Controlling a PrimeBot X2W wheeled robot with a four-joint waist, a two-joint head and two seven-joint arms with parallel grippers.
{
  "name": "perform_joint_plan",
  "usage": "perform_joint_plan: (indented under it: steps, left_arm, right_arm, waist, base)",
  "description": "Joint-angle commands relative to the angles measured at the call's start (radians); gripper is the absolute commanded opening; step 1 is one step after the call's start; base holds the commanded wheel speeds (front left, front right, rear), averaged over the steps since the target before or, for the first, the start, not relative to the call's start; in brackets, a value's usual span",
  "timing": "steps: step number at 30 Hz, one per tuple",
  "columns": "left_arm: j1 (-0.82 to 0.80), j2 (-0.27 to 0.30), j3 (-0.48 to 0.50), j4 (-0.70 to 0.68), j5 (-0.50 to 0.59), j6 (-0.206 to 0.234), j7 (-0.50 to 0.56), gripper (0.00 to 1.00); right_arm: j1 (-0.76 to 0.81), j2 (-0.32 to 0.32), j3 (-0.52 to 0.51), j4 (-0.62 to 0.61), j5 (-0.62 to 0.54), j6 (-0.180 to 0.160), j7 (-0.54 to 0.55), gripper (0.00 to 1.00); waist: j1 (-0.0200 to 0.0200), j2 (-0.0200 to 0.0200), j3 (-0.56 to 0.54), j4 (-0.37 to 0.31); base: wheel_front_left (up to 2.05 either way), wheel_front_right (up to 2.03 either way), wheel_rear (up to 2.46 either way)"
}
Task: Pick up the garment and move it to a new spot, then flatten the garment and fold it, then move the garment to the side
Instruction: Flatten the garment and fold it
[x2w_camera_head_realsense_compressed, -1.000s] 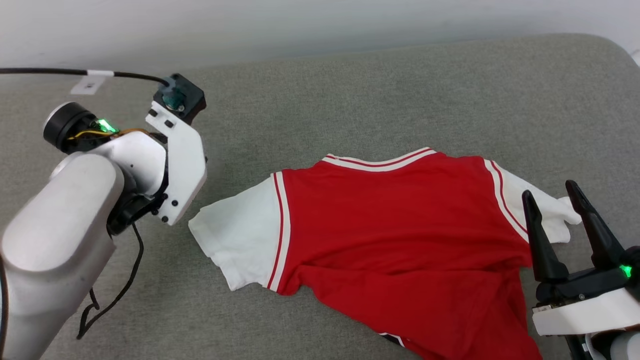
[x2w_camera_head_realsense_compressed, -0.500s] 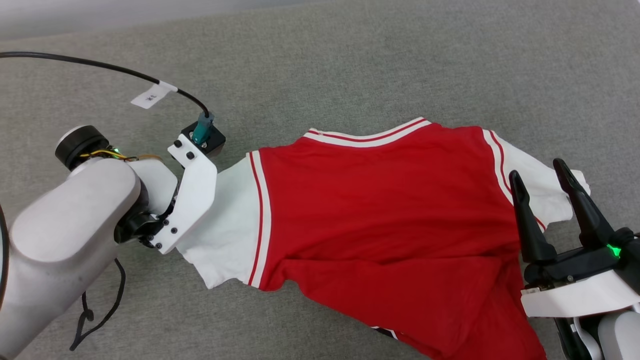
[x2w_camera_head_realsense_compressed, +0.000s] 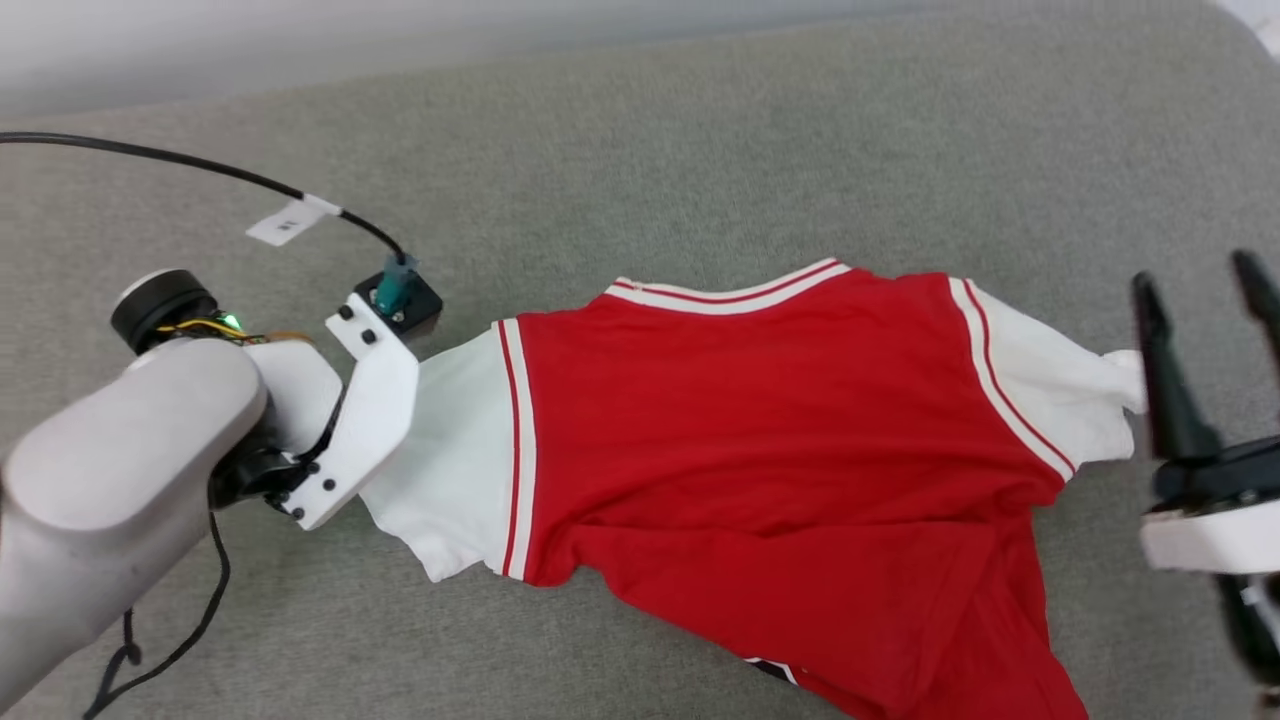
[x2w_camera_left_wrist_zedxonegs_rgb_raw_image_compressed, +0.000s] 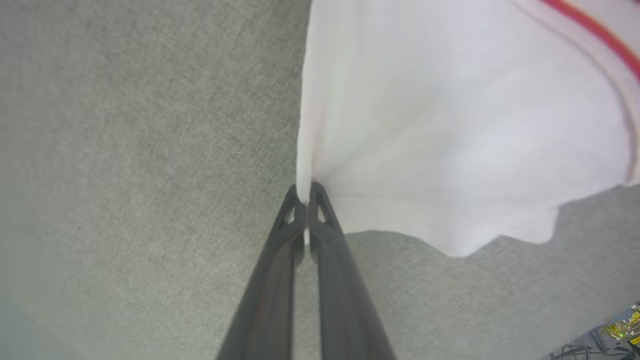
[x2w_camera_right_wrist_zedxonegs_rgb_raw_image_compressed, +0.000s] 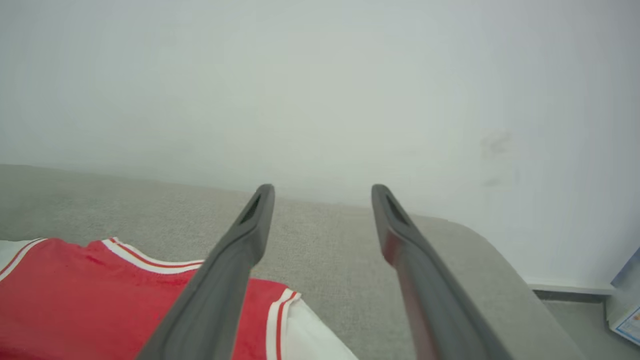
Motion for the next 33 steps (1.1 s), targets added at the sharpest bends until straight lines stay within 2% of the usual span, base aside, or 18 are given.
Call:
perform_joint_plan:
  steps: [1, 4, 7, 10, 14, 19, 23, 27, 33]
  left_arm:
    - [0.01, 0.01, -0.002, -0.004, -0.009, 0.001, -0.02, 0.0]
    - [0.016, 0.024, -0.004, -0.017, -0.015, 0.001, -0.046, 0.0]
    - [0.021, 0.039, -0.006, -0.044, -0.026, 0.001, -0.082, 0.0]
    - [0.021, 0.044, -0.008, -0.071, -0.03, 0.001, -0.104, 0.0]
    - [0.014, 0.04, -0.008, -0.1, -0.021, 0.001, -0.126, 0.0]
    - [-0.015, 0.026, -0.007, -0.12, -0.004, 0.001, -0.143, 0.0]
    - [-0.046, 0.016, -0.001, -0.13, 0.012, 0.001, -0.153, 0.0]
    - [-0.071, 0.008, 0.003, -0.134, 0.022, 0.001, -0.159, 0.0]
    - [-0.11, -0.016, 0.003, -0.142, 0.041, 0.001, -0.162, 0.0]
  right_arm:
    - [-0.023, -0.034, -0.013, -0.009, -0.009, -0.001, 0.0, 1.0]
    - [-0.055, -0.087, -0.034, -0.013, -0.005, -0.001, 0.023, 1.0]
    - [-0.104, -0.183, -0.026, -0.007, 0.025, -0.001, 0.141, 1.0]
    - [-0.144, -0.307, 0.041, 0.014, 0.101, -0.001, 0.334, 1.0]
    - [-0.212, -0.477, 0.174, 0.029, 0.268, -0.001, 0.612, 1.0]
    - [-0.298, -0.626, 0.312, 0.047, 0.448, -0.001, 0.909, 1.0]
    - [-0.366, -0.667, 0.37, 0.082, 0.519, -0.001, 1.084, 1.0]
    - [-0.421, -0.658, 0.41, 0.133, 0.543, -0.001, 1.204, 1.0]
    - [-0.436, -0.595, 0.429, 0.231, 0.546, -0.001, 1.234, 1.0]
  waist:
    - [-0.0001, 0.0, -0.036, 0.016]
    - [-0.0001, 0.0, -0.054, 0.028]
    - [-0.0001, 0.0, -0.069, 0.046]
    - [-0.0001, 0.0, -0.068, 0.066]
    - [-0.0001, 0.0, -0.046, 0.087]
    - [-0.0001, 0.0, 0.0, 0.115]
    - [-0.0001, 0.0, 0.043, 0.137]
    - [-0.0001, 0.0, 0.086, 0.157]
    - [-0.0001, 0.0, 0.146, 0.188]
  base:
    - [0.0, 0.0, 0.0]
    - [0.0, 0.0, 0.0]
    - [0.0, 0.0, 0.0]
    - [0.0, 0.0, 0.0]
    - [0.0, 0.0, 0.0]
    - [0.0, 0.0, 0.0]
    - [0.0, 0.0, 0.0]
    - [0.0, 0.0, 0.0]
    - [0.0, 0.0, 0.0]
